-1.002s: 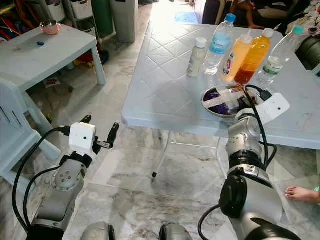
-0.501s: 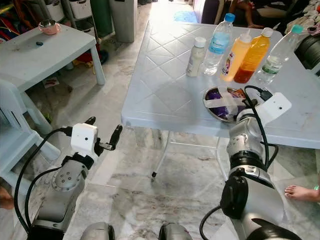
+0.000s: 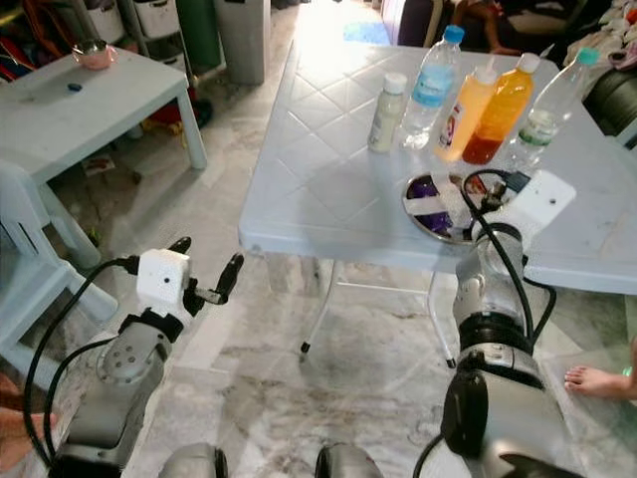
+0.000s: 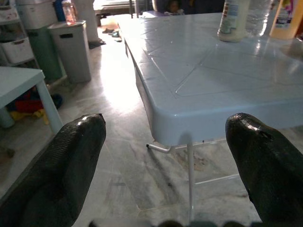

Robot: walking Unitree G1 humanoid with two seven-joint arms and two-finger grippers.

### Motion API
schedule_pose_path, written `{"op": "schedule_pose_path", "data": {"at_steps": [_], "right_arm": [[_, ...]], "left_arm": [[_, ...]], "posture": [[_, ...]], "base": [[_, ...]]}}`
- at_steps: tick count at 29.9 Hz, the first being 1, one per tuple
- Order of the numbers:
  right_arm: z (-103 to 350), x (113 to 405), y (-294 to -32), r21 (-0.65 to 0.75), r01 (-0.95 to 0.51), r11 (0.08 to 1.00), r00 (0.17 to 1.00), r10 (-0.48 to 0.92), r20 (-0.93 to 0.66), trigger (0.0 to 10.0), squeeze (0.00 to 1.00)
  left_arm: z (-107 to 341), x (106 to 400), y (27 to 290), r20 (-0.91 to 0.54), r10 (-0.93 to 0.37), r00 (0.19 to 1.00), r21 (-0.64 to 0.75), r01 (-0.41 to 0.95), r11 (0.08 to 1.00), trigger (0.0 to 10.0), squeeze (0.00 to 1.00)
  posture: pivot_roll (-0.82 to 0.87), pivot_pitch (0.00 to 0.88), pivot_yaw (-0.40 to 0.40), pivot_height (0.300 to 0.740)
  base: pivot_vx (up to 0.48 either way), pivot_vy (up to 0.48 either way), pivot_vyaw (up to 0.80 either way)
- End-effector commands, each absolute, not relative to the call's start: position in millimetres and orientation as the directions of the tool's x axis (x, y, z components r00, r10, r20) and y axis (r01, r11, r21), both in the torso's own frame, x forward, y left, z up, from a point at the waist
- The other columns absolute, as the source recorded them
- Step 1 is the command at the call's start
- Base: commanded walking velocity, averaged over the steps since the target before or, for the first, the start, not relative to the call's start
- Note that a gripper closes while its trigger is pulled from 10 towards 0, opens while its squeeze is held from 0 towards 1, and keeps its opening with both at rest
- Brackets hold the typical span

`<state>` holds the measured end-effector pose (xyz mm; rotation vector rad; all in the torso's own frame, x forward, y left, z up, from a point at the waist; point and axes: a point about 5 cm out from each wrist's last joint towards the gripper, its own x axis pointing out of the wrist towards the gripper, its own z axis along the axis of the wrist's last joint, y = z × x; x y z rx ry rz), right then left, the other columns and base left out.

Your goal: Restocking fridge

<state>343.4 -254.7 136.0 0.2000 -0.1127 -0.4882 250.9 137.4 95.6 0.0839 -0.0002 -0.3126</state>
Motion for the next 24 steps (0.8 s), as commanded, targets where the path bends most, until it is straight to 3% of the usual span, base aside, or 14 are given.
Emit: {"op": "schedule_pose_path", "data": {"at_steps": [1,3,4,5,6,7,8,9,24], "right_arm": [[139.6,337.6,-240.6,0.176,0.403,0.898,0.9,-0.424,0.104,10.0,1.0],[138.5,332.4,-231.1,0.163,0.369,0.915,0.914,-0.389,0.112,10.0,1.0],[137.4,328.2,-222.6,0.142,0.334,0.932,0.929,-0.351,0.118,10.0,0.95],[136.8,325.8,-218.0,0.137,0.315,0.939,0.936,-0.332,0.121,10.0,0.81],[136.4,324.5,-215.5,0.136,0.305,0.943,0.939,-0.321,0.122,10.0,0.81],[135.6,322.4,-212.0,0.133,0.289,0.948,0.944,-0.305,0.122,10.0,0.62],[134.7,320.6,-209.3,0.129,0.278,0.952,0.948,-0.293,0.121,10.0,0.26],[133.9,318.9,-206.3,0.126,0.266,0.956,0.952,-0.281,0.121,10.0,0.01],[121.2,297.7,-185.5,0.12,0.161,0.98,0.985,-0.167,0.04,10.0,0.0]], "left_arm": [[98.4,248.1,141.7,-0.01,-0.305,0.952,0.067,0.305,0.95,10.0,0.0],[98.5,247.2,143.0,-0.009,-0.3,0.954,0.059,0.3,0.952,10.0,0.0],[98.4,246.7,142.8,-0.007,-0.298,0.954,0.051,0.298,0.953,10.0,0.0],[98.5,246.6,142.6,-0.006,-0.298,0.954,0.047,0.298,0.953,10.0,0.0],[98.6,246.6,142.4,-0.005,-0.298,0.954,0.045,0.298,0.953,10.0,0.0],[98.7,246.9,141.8,-0.004,-0.299,0.954,0.041,0.299,0.953,10.0,0.0],[99.1,247.4,140.8,-0.002,-0.301,0.954,0.035,0.301,0.953,10.0,0.0],[99.6,248.1,139.8,0.001,-0.304,0.953,0.032,0.304,0.952,10.0,0.0],[102.1,252.9,132.7,0.016,-0.321,0.947,0.005,0.321,0.947,10.0,0.0]], "posture": [[0.05,0.021,-0.044,0.74],[0.04,0.018,-0.043,0.74],[0.04,0.016,-0.043,0.74],[0.04,0.016,-0.043,0.74],[0.04,0.016,-0.043,0.74],[0.04,0.013,-0.045,0.74],[0.03,0.012,-0.045,0.74],[0.03,0.012,-0.045,0.74],[0.02,0.007,-0.059,0.74]], "base": [[0.0,0.0,0.0],[0.0,0.0,0.0],[0.0,0.0,0.0],[0.259,0.0,-0.49],[0.259,0.0,-0.49],[0.274,0.0,-0.53],[0.285,0.0,-0.8],[0.292,0.0,-0.8],[0.368,0.0,-0.78]]}}
